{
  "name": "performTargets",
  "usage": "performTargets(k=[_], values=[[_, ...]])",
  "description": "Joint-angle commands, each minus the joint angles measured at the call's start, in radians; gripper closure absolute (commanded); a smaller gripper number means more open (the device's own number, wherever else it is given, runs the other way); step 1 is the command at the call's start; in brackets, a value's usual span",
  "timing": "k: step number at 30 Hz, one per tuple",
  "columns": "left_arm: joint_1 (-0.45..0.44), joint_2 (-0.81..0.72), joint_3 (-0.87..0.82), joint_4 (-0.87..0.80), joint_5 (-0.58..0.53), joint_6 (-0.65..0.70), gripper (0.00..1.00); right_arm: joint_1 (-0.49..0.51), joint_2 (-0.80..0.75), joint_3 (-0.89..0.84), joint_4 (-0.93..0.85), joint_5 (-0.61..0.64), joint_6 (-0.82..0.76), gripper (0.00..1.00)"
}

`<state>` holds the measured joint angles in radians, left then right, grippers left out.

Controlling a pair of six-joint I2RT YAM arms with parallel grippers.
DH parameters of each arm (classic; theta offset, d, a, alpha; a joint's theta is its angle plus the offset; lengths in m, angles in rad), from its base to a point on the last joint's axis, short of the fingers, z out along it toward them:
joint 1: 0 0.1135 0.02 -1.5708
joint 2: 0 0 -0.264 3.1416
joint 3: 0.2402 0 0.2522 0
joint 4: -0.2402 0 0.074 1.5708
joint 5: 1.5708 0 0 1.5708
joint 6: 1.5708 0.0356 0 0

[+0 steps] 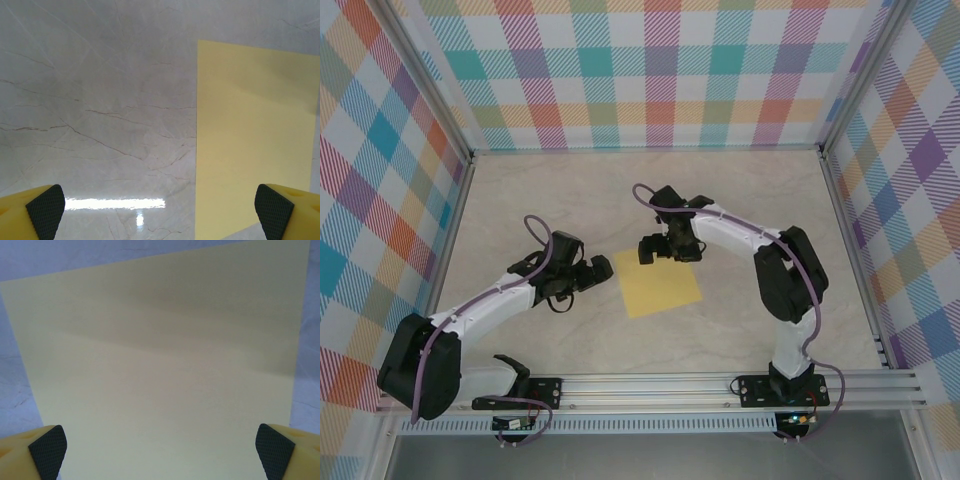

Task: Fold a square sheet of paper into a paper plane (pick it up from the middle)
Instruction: Move the square sheet of paper to the center of the table.

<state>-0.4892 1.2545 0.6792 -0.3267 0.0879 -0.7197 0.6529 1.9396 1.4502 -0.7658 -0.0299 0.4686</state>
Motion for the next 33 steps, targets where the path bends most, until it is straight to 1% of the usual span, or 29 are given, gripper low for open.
performTargets(k=[1,4,7,13,15,17,19,22,24,28,30,32,33], values=[[-0.011,0.008,0.014,0.036,-0.009,-0.021,0.0,-0.015,0.063,0.041,0.037,-0.075,0.054,0.01],[-0.014,0.009,0.016,0.04,0.001,-0.028,0.0,-0.018,0.095,0.044,0.049,-0.073,0.086,0.02],[-0.014,0.005,0.014,0.031,-0.008,-0.03,0.0,-0.019,0.102,0.018,0.039,-0.032,0.147,0.03],[-0.014,0.003,0.003,0.036,-0.013,-0.031,0.0,-0.015,0.029,-0.161,0.1,-0.023,0.354,0.07],[-0.014,0.004,0.003,0.034,-0.012,-0.031,0.0,-0.009,-0.009,-0.213,0.131,-0.019,0.38,0.07],[-0.014,0.001,0.003,0.033,-0.009,-0.03,0.0,-0.003,-0.043,-0.23,0.141,-0.003,0.363,0.07],[-0.014,-0.007,0.0,0.036,-0.008,-0.029,0.0,-0.002,-0.065,-0.221,0.15,-0.001,0.303,0.05],[-0.014,-0.015,-0.003,0.04,-0.011,-0.024,0.0,0.003,-0.082,-0.156,0.088,0.05,0.213,0.0],[-0.014,-0.016,0.001,0.04,-0.01,-0.022,0.0,0.01,-0.104,-0.122,0.049,0.111,0.182,0.0],[-0.014,-0.024,0.001,0.04,-0.012,-0.018,0.0,0.025,-0.176,-0.155,0.105,0.21,0.123,0.0],[-0.014,-0.031,-0.002,0.04,-0.018,-0.017,0.0,0.025,-0.19,-0.18,0.13,0.199,0.105,0.0],[-0.014,-0.035,-0.004,0.04,-0.027,-0.017,0.0,0.018,-0.136,-0.122,0.032,0.106,0.116,0.0],[-0.014,-0.034,-0.005,0.04,-0.027,-0.015,0.0,0.021,-0.108,-0.09,-0.007,0.089,0.12,0.0]])
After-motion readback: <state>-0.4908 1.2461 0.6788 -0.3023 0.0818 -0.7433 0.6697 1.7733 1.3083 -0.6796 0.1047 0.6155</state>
